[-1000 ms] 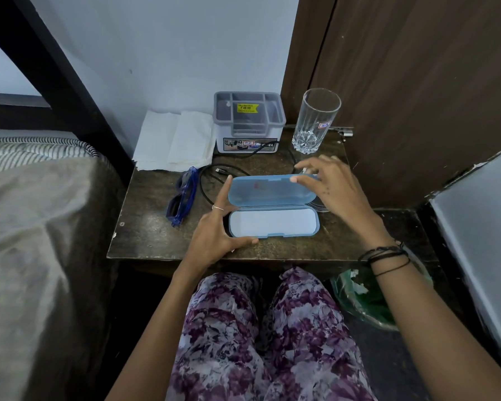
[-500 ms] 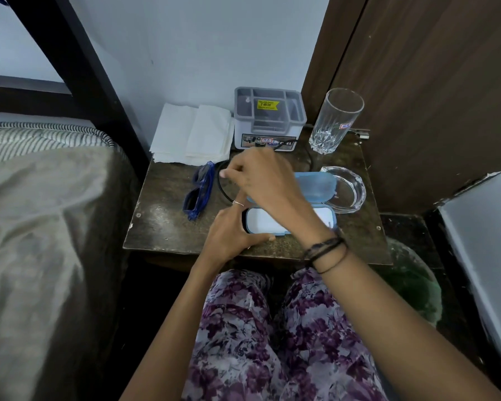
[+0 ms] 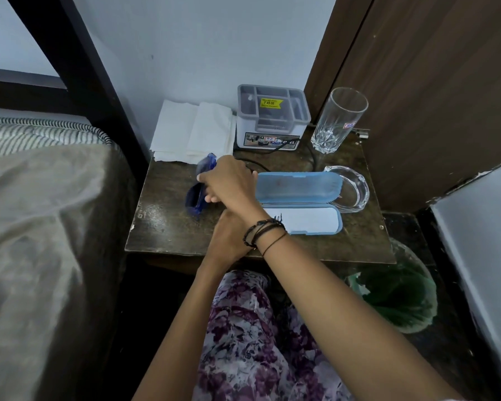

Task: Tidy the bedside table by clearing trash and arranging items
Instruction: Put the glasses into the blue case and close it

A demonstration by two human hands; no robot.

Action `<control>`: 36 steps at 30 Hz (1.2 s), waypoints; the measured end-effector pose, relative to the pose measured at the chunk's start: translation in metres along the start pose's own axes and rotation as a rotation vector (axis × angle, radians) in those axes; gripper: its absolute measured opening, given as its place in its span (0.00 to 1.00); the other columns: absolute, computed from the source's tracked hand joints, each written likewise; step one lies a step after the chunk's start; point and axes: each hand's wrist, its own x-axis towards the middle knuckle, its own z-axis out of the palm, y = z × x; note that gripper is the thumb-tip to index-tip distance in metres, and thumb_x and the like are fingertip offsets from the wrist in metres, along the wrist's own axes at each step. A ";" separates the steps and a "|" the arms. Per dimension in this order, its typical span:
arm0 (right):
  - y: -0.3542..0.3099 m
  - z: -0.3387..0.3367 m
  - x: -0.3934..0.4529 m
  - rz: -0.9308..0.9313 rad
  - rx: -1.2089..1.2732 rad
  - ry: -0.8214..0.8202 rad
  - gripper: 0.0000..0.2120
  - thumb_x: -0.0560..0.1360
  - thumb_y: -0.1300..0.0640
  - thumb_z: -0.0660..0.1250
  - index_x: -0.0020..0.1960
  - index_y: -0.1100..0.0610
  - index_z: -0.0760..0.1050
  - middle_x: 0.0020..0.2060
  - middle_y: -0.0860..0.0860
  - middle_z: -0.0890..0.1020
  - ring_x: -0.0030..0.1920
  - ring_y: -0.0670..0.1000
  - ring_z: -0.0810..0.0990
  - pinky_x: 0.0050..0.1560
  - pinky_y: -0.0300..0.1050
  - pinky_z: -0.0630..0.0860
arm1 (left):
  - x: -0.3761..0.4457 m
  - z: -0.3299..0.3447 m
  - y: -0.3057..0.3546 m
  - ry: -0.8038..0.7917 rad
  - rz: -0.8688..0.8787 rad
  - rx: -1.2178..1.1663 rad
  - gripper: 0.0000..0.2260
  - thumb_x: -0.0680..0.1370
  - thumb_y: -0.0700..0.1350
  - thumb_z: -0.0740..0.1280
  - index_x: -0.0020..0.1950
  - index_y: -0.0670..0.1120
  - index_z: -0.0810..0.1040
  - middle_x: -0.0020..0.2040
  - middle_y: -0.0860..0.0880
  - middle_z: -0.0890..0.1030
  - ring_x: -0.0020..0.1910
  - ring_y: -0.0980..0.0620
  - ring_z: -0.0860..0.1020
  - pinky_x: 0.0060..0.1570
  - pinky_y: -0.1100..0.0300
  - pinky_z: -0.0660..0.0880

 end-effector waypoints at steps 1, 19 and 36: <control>-0.002 -0.005 -0.001 0.014 0.101 -0.020 0.12 0.72 0.54 0.67 0.33 0.59 0.77 0.27 0.54 0.83 0.34 0.54 0.84 0.47 0.51 0.77 | 0.002 0.001 -0.003 -0.002 0.031 0.018 0.09 0.71 0.47 0.58 0.33 0.45 0.65 0.33 0.38 0.76 0.41 0.39 0.76 0.38 0.57 0.64; 0.118 -0.133 -0.056 -0.418 -0.512 0.001 0.08 0.76 0.53 0.65 0.50 0.52 0.82 0.42 0.47 0.82 0.47 0.49 0.73 0.43 0.46 0.70 | 0.009 0.003 -0.006 0.010 0.065 0.018 0.51 0.63 0.49 0.78 0.74 0.61 0.47 0.54 0.54 0.82 0.55 0.48 0.79 0.46 0.57 0.73; 0.129 -0.146 -0.043 -0.491 -0.364 0.366 0.18 0.77 0.52 0.64 0.65 0.53 0.73 0.59 0.49 0.77 0.56 0.46 0.71 0.53 0.33 0.66 | 0.007 0.002 -0.004 0.031 0.177 -0.019 0.42 0.64 0.44 0.78 0.57 0.76 0.53 0.65 0.52 0.75 0.51 0.60 0.77 0.52 0.54 0.76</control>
